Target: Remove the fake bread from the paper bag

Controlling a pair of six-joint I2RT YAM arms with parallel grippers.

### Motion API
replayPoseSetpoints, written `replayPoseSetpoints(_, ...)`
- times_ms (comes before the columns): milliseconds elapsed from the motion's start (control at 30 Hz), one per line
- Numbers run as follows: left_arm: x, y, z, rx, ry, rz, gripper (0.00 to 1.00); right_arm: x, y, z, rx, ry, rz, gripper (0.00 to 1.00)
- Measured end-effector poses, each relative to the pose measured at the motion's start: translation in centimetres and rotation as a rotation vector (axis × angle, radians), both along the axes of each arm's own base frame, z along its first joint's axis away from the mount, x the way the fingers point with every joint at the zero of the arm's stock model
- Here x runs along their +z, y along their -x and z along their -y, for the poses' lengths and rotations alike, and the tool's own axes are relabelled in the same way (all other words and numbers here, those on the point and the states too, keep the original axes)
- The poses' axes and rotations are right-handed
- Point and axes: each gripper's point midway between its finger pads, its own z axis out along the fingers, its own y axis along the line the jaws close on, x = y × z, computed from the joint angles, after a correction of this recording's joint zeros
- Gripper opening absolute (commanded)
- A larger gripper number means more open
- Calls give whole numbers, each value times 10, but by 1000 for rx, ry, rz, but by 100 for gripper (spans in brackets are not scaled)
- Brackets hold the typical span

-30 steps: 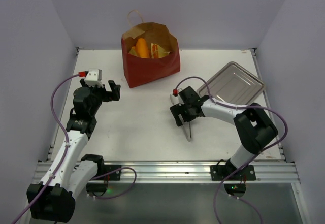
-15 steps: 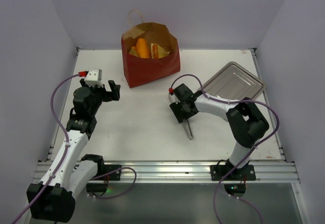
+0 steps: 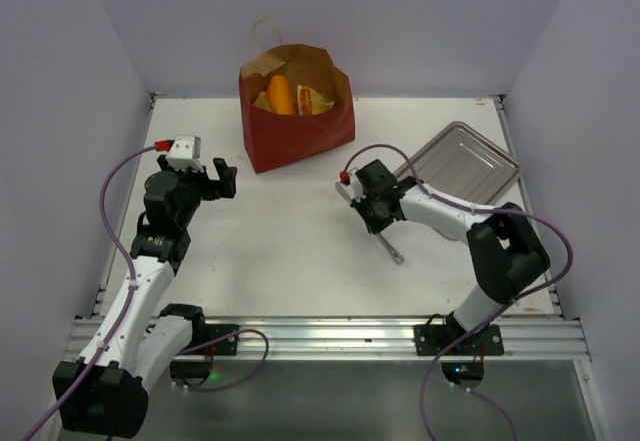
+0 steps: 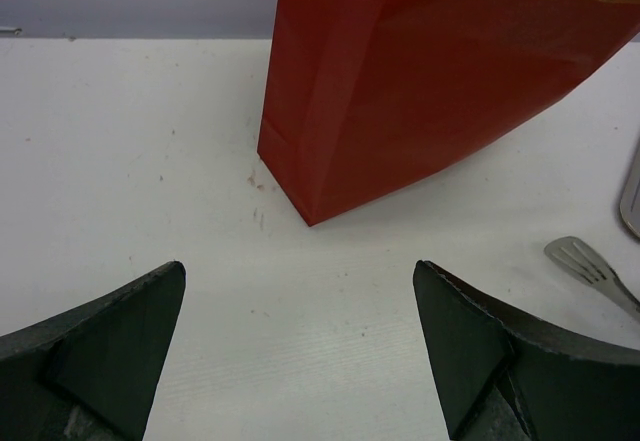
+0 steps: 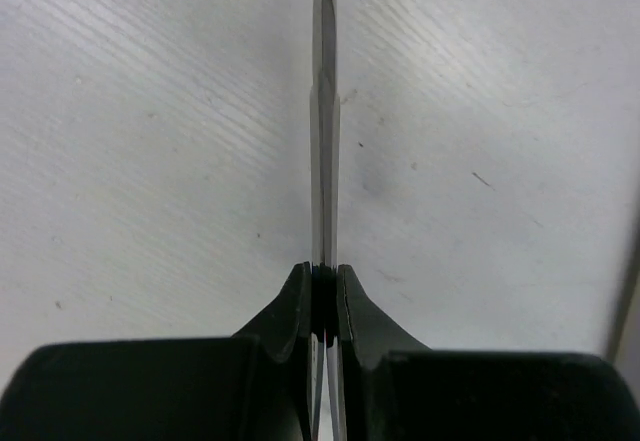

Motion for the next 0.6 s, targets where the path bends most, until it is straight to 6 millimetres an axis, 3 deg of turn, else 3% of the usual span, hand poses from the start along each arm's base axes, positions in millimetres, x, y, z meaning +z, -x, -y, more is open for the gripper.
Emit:
replayPoseSetpoints(233, 0, 0, 0, -2, 0, 0, 100, 68, -33, 48, -9, -208, 58, 0)
replayPoseSetpoints(367, 2, 1, 2, -13, 3, 7, 100, 106, -45, 77, -29, -288, 135, 15)
replayPoseSetpoints(600, 10, 4, 7, -40, 9, 32, 100, 148, -39, 75, 39, -375, 220, 36)
